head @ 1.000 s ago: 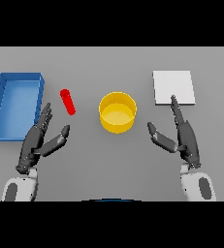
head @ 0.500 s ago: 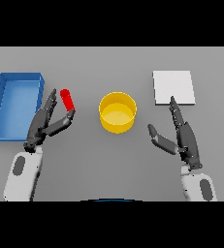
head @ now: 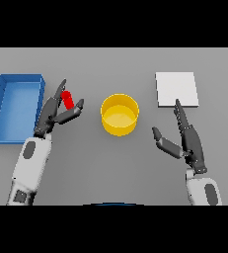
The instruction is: Pick up the red beaker and tilt it to pour out 1 green nut into yellow bowl. Pick up the yellow bowl and place it on the metallic measuring scale.
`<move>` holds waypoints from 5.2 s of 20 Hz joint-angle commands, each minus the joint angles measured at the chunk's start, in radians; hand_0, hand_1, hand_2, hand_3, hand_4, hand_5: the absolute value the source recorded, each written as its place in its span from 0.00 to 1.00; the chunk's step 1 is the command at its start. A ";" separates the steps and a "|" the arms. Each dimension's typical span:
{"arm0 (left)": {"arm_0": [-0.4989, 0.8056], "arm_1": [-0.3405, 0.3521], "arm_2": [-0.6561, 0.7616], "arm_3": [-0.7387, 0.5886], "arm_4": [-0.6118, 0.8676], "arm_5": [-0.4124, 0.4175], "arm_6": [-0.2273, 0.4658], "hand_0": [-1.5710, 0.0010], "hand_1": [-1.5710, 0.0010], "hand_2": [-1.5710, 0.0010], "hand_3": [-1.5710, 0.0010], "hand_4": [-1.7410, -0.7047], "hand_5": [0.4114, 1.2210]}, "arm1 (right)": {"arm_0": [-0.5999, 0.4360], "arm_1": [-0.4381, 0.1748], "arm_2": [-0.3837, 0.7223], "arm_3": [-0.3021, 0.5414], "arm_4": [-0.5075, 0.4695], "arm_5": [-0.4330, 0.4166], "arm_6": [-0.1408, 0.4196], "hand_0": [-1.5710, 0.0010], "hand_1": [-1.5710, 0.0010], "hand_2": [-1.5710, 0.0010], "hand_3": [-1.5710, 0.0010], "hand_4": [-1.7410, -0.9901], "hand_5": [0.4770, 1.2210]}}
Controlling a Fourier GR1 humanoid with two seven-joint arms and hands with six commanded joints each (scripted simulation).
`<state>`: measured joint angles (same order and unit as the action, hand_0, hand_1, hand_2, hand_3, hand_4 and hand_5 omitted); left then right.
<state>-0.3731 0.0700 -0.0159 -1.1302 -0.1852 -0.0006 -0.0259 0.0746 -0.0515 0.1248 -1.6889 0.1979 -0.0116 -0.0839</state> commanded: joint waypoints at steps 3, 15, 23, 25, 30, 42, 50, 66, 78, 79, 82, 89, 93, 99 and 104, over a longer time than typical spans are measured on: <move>-0.040 -0.007 0.015 0.070 -0.004 0.016 -0.020 1.00 1.00 1.00 1.00 0.52 0.32 | 0.005 -0.001 -0.002 -0.006 0.005 -0.008 -0.008 1.00 1.00 1.00 1.00 0.67 0.22; -0.164 -0.071 0.105 0.294 0.021 0.126 -0.179 0.52 0.50 0.46 0.44 0.21 0.73 | 0.006 -0.007 -0.013 -0.018 -0.009 -0.005 0.006 1.00 1.00 1.00 1.00 0.67 0.23; -0.164 -0.065 0.083 0.269 0.009 0.109 -0.191 0.09 0.08 0.08 0.11 0.15 0.94 | 0.013 0.005 -0.005 -0.028 -0.022 0.005 0.006 1.00 1.00 1.00 1.00 0.65 0.22; -0.145 -0.074 0.099 0.233 0.064 0.068 -0.216 0.06 0.05 0.05 0.07 0.10 0.92 | 0.020 0.002 0.000 -0.023 -0.005 -0.002 -0.001 1.00 1.00 1.00 1.00 0.66 0.23; -0.170 -0.051 0.102 0.151 0.125 0.030 -0.170 0.02 0.02 0.02 0.02 0.03 0.89 | 0.000 -0.003 -0.002 -0.012 0.006 -0.007 0.005 1.00 1.00 1.00 1.00 0.68 0.23; -0.257 0.097 -0.070 0.118 -0.040 -0.005 -0.068 0.00 0.00 0.00 0.00 0.01 0.88 | -0.004 -0.010 0.001 0.004 0.053 -0.036 -0.003 1.00 1.00 1.00 1.00 0.72 0.24; -0.375 0.181 -0.313 0.103 -0.331 -0.087 0.069 0.00 0.00 0.00 0.00 0.00 0.91 | 0.001 -0.013 0.006 -0.018 0.033 -0.010 0.006 1.00 1.00 1.00 1.00 0.74 0.26; -0.677 0.209 -0.730 0.272 -0.806 -0.321 -0.029 0.00 0.00 0.00 0.09 0.02 1.00 | 0.019 0.023 -0.002 -0.014 0.009 -0.025 0.015 1.00 1.00 1.00 1.00 0.69 0.19; -0.836 0.198 -0.969 0.367 -1.051 -0.308 -0.166 0.00 0.00 0.00 0.01 0.00 1.00 | 0.025 0.032 0.000 -0.013 0.020 -0.042 -0.027 1.00 1.00 1.00 1.00 0.81 0.12; -0.840 0.201 -0.988 0.365 -1.071 -0.305 -0.167 0.00 0.00 0.00 0.00 0.00 1.00 | 0.017 0.024 -0.010 -0.013 0.018 -0.045 -0.012 1.00 1.00 1.00 1.00 0.81 0.12; -0.858 0.198 -1.036 0.371 -1.119 -0.285 -0.189 0.00 0.00 0.00 0.00 0.01 1.00 | 0.013 0.021 0.001 -0.012 0.035 -0.044 -0.013 1.00 1.00 1.00 1.00 0.81 0.14; -0.982 0.175 -1.106 0.394 -1.211 -0.269 -0.230 0.00 0.00 0.00 0.00 0.01 1.00 | 0.033 0.026 -0.001 -0.025 0.035 -0.054 -0.027 1.00 1.00 1.00 1.00 0.80 0.13; -1.141 0.209 -1.056 0.463 -1.212 -0.262 -0.265 0.00 0.00 0.00 0.00 0.01 1.00 | 0.006 0.033 0.007 -0.013 0.058 -0.067 0.000 1.00 1.00 1.00 1.00 0.81 0.11; -1.287 0.302 -0.779 0.677 -1.052 -0.262 -0.168 0.00 0.00 0.00 0.00 0.01 1.00 | -0.012 0.025 0.003 -0.005 0.015 -0.028 -0.019 1.00 1.00 1.00 1.00 0.85 0.12; -1.265 0.446 -0.368 0.850 -0.697 -0.313 -0.055 0.00 0.00 0.00 0.03 0.00 1.00 | -0.023 0.011 -0.006 0.014 -0.006 -0.011 -0.044 1.00 1.00 1.00 1.00 0.83 0.14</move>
<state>-1.6364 0.5181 -0.3849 -0.2793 -0.8829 -0.3151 -0.0799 0.0523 -0.0401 0.1183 -1.6746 0.1915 -0.0225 -0.1273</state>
